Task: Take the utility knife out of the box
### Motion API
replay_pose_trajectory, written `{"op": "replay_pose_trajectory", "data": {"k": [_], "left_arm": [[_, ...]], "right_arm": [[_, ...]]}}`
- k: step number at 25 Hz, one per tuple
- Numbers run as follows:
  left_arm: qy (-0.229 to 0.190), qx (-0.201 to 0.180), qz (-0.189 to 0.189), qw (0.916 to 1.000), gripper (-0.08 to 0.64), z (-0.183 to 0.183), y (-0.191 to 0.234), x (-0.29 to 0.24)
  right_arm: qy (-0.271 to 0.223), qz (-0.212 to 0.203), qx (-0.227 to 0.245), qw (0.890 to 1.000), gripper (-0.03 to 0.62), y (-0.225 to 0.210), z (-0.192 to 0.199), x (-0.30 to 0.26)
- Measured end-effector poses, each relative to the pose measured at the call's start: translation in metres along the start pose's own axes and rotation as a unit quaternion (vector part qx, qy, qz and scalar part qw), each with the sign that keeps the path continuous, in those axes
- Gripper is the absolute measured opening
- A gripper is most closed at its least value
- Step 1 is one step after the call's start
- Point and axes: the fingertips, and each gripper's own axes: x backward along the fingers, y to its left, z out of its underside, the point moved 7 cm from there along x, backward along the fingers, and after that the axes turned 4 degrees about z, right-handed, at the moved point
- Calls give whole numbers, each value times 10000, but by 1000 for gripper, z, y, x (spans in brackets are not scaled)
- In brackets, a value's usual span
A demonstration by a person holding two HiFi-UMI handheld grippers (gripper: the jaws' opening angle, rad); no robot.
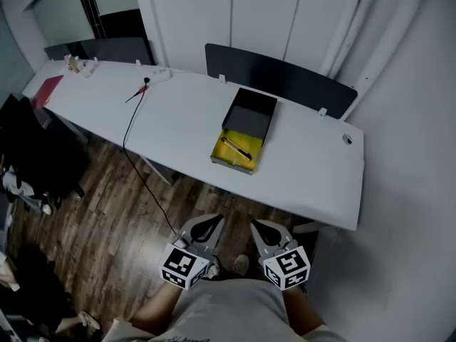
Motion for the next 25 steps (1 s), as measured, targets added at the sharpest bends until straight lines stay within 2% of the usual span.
{"op": "replay_pose_trajectory", "data": {"k": [8, 13, 25], "left_arm": [[-57, 22, 9, 10000, 2, -4, 1, 4], [-96, 47, -1, 9999, 2, -5, 6, 9], [-166, 74, 81, 9998, 2, -3, 35, 33]], "right_arm": [[84, -1, 47, 10000, 14, 6, 1, 1], [-11, 0, -106, 9999, 15, 10, -2, -4], [-78, 130, -51, 9999, 15, 35, -13, -24]]}}
